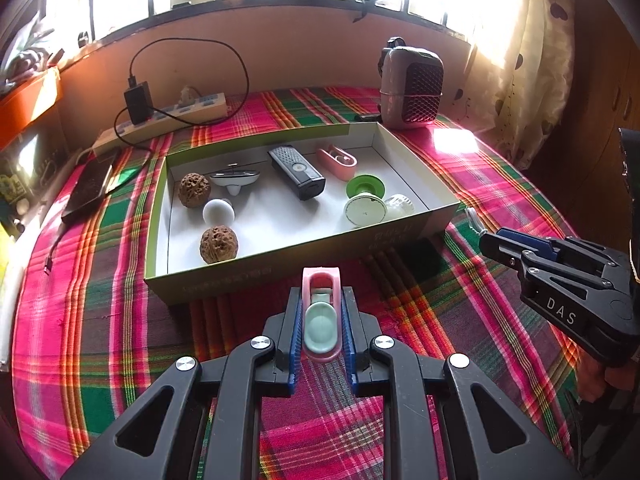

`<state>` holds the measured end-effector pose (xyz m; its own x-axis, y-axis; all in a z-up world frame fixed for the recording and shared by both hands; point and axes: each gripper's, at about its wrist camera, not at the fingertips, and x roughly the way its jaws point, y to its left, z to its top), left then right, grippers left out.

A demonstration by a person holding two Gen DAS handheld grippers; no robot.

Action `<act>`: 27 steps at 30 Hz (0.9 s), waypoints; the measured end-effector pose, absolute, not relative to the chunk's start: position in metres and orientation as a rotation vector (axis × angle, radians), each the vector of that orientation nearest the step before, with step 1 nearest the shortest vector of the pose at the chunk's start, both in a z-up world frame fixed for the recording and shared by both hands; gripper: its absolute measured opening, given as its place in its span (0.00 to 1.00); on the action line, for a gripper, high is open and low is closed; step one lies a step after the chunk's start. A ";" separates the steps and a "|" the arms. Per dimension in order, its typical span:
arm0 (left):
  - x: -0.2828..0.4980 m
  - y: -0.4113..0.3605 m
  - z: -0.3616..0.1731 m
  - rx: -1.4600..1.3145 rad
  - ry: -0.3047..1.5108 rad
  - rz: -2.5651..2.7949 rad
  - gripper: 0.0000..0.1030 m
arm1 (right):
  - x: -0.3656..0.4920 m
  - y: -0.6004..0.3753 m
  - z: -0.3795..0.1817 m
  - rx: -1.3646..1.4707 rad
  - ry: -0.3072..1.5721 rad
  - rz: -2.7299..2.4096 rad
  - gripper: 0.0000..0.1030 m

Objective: Organize objects
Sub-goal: 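Lift the pink case and white cable and carry both over the tray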

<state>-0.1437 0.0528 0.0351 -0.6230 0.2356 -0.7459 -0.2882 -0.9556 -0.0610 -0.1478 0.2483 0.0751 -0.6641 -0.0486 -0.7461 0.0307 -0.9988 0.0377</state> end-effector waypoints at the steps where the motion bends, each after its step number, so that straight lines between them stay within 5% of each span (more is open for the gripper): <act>1: -0.143 0.052 0.036 -1.175 0.090 2.596 0.15 | -0.147 0.248 0.076 1.263 -0.036 -2.826 0.20; 27: -0.168 0.045 0.066 -1.125 0.046 2.660 0.15 | -0.166 0.234 0.112 1.136 -0.002 -2.785 0.20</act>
